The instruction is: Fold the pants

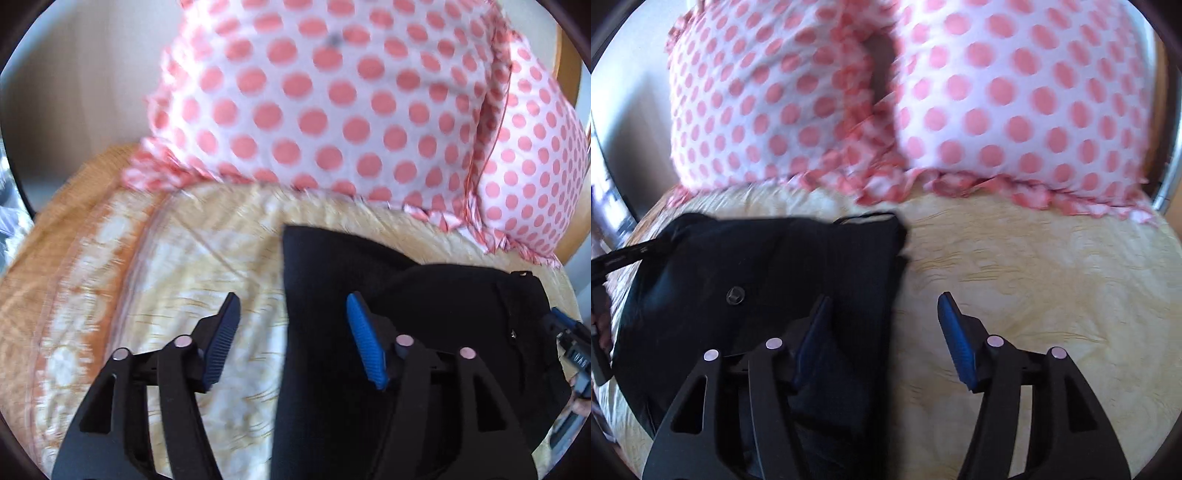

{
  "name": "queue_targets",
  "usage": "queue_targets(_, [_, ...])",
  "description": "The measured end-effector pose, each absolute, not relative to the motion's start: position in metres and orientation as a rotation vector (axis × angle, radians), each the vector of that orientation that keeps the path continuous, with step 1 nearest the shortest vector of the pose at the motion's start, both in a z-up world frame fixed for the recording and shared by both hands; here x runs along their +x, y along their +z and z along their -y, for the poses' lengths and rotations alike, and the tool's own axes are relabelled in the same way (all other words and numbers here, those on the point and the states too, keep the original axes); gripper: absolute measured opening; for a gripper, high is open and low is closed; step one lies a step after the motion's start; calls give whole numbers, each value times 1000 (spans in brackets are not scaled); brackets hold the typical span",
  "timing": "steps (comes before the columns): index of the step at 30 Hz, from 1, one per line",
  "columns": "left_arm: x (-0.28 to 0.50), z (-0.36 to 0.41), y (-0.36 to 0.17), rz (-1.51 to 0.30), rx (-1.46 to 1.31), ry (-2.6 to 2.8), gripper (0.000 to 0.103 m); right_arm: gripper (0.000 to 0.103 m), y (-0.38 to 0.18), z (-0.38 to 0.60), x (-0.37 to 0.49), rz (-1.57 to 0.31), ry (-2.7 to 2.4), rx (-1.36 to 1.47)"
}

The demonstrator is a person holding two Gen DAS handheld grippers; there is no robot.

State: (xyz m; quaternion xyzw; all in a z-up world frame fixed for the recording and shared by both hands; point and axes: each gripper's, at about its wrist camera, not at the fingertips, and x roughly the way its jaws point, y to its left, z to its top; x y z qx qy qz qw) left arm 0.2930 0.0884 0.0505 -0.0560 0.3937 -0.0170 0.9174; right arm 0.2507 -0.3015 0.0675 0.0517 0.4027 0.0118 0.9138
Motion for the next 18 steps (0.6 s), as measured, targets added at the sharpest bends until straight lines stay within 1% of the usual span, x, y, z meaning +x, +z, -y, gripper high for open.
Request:
queue_targets(1, [280, -89, 59, -776, -108, -37, 75, 61, 76, 305, 240, -791, 19, 112])
queue_targets(3, [247, -84, 75, -733, -113, -90, 86, 61, 91, 303, 216, -743, 103, 128])
queue_targets(6, [200, -62, 79, -750, -115, -184, 90, 62, 94, 272, 187, -756, 241, 55])
queue_targets(9, [169, -32, 65, -782, -75, -252, 93, 62, 86, 243, 168, -799, 312, -35])
queue_targets(12, [160, -5, 35, -839, 17, -268, 94, 63, 65, 221, 169, -892, 284, -129])
queue_targets(14, [164, 2, 16, -883, 65, -239, 96, 66, 58, 216, 169, -895, 256, -147])
queue_targets(15, [165, 2, 11, -881, 63, -232, 98, 67, 57, 216, 169, -902, 248, -134])
queue_targets(18, [169, -1, 10, -877, 48, -207, 100, 68, 57, 219, 168, -908, 235, -102])
